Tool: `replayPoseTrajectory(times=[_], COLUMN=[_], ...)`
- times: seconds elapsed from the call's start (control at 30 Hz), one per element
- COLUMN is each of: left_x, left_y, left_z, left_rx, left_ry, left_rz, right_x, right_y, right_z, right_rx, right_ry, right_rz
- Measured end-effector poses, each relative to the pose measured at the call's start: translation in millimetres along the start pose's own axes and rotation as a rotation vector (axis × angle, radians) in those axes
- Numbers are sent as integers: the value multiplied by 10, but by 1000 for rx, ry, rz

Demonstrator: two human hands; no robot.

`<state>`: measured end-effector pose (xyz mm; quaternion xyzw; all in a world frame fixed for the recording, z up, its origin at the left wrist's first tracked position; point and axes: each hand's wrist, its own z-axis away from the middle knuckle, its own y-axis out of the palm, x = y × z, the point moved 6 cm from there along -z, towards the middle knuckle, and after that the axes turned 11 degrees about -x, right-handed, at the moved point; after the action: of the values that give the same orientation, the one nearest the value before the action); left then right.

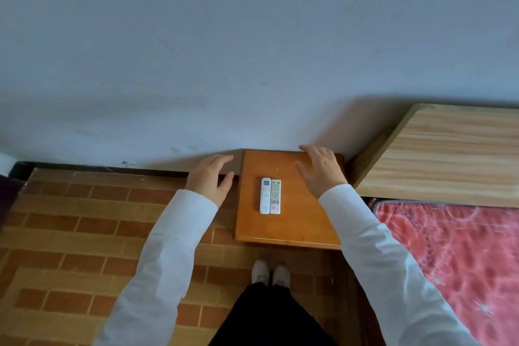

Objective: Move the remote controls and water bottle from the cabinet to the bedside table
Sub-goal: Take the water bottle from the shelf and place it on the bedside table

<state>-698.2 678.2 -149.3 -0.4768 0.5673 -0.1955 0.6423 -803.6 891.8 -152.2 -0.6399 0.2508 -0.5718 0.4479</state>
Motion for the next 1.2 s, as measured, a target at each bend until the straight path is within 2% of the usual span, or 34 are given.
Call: replayPoseTrajectory(times=[0.27, 0.57, 0.73, 0.9, 1.2], left_x=[-210, -127, 63, 394, 1043], left_y=[-544, -989, -1252, -1632, -2301], left_z=[480, 911, 1273, 1880, 3322], left_rx=[-115, -275, -357, -449, -674], left_ry=[28, -28, -181, -389, -763], left_rz=[-13, -45, -55, -96, -182], right_x=[184, 439, 832, 1526, 2981], right_y=[-355, -305, -196, 70, 735], right_z=[465, 654, 680, 857, 1785], right_rx=[-8, 53, 130, 225, 451], right_ry=[-29, -155, -309, -522, -914], right_rz=[-7, 6, -1, -38, -1])
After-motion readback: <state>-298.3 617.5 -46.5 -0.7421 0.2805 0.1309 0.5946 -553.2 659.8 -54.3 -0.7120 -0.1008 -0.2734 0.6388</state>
